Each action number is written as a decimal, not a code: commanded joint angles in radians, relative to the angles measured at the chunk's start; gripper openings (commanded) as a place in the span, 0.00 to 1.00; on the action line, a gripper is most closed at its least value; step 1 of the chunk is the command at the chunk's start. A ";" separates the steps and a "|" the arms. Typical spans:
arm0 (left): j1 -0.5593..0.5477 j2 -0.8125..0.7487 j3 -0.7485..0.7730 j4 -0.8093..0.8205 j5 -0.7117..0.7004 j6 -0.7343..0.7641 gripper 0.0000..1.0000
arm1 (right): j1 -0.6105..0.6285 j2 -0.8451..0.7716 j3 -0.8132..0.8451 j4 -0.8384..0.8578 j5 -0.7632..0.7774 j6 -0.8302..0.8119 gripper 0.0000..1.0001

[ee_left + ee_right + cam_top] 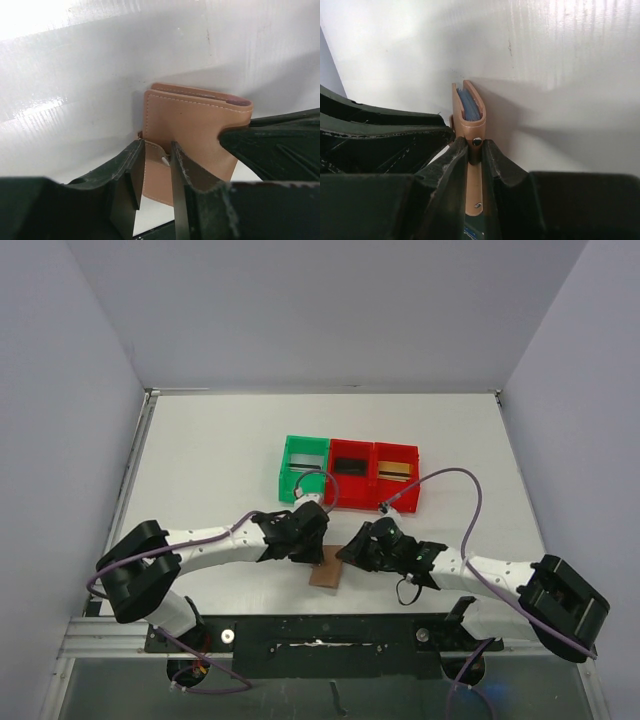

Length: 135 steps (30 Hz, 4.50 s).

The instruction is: Take the credit cards out of the card holder

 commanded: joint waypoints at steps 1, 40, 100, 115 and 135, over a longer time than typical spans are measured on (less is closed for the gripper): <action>0.003 -0.028 -0.039 -0.101 -0.059 0.019 0.24 | -0.036 -0.097 -0.041 -0.025 0.099 0.012 0.13; 0.005 -0.015 0.018 0.034 -0.057 -0.020 0.28 | -0.078 -0.085 -0.063 -0.004 0.025 -0.023 0.15; -0.055 -0.299 -0.107 -0.002 -0.094 -0.185 0.00 | -0.173 -0.349 0.022 -0.300 0.003 -0.143 0.53; 0.051 -0.380 -0.235 0.060 0.001 -0.165 0.00 | -0.172 -0.148 0.023 -0.137 -0.144 -0.176 0.51; 0.067 -0.295 -0.270 0.147 0.103 -0.142 0.00 | -0.133 0.002 0.076 0.062 -0.294 -0.199 0.45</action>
